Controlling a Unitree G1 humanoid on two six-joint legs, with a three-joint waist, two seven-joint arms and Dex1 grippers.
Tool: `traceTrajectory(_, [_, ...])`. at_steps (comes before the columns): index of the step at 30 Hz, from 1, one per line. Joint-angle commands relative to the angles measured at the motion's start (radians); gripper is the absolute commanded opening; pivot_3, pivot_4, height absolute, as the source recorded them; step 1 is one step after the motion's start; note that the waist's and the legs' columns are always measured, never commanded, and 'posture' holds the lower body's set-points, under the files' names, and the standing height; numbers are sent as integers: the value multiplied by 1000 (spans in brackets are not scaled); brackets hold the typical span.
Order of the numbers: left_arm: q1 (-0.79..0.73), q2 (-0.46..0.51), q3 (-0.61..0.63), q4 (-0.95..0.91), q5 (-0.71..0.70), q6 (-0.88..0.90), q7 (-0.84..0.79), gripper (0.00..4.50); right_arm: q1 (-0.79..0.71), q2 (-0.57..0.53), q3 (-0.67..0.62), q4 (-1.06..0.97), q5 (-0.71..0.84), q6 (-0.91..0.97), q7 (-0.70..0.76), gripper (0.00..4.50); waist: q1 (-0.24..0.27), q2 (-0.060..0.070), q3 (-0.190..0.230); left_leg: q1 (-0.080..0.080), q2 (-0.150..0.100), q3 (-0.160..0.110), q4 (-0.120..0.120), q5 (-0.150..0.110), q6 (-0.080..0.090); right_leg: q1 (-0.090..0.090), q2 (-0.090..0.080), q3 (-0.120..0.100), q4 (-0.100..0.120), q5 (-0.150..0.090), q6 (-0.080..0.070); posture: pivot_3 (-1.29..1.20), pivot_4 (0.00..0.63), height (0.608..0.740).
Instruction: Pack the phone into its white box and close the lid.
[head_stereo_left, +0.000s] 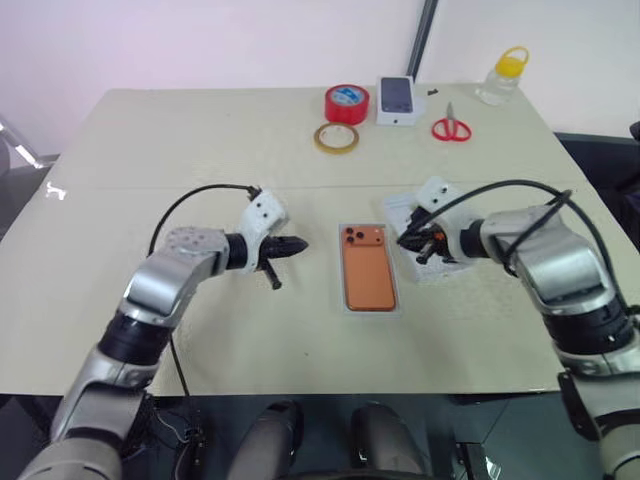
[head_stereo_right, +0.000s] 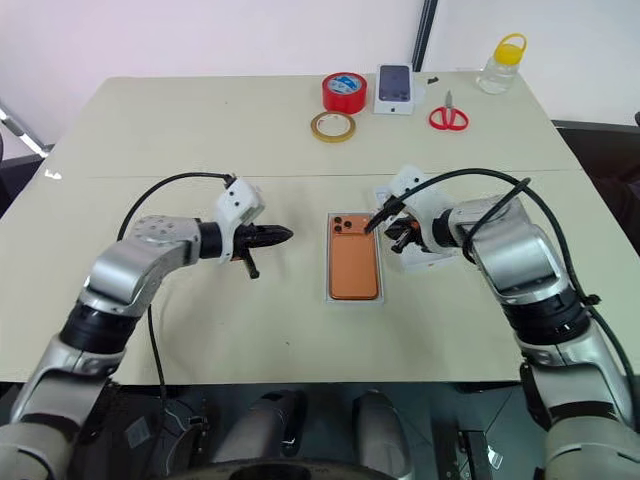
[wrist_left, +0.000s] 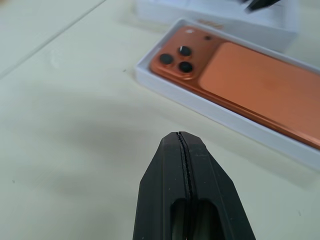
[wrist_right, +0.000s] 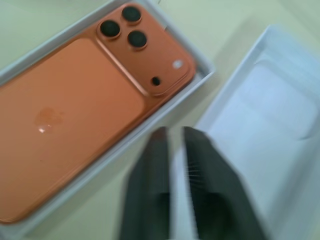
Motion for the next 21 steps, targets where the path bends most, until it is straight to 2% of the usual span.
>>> traceTrajectory(1, [23,25,20,-45,4,-112,-58,0,-58,34,-45,19,31,91,-58,2347,2,0,0,0,0,0,0,0,0,0,0,0,0,0,0,0,150,740])
traceTrajectory(3, [49,30,28,-62,-10,-134,-78,0,-81,56,-56,45,40,137,-94,3321,2,0,0,0,0,0,0,0,0,0,0,0,0,0,0,0,150,740])
traceTrajectory(15, [143,24,44,-133,-22,-149,-81,0,-124,109,-119,163,90,196,-220,3321,-13,0,0,0,0,0,0,0,0,0,0,0,1,0,0,0,150,740])
traceTrajectory(21, [153,21,48,-144,-34,-144,-76,0,-118,109,-100,197,103,182,-251,3321,-19,0,0,0,0,0,0,0,0,-1,0,0,1,0,0,0,150,740])
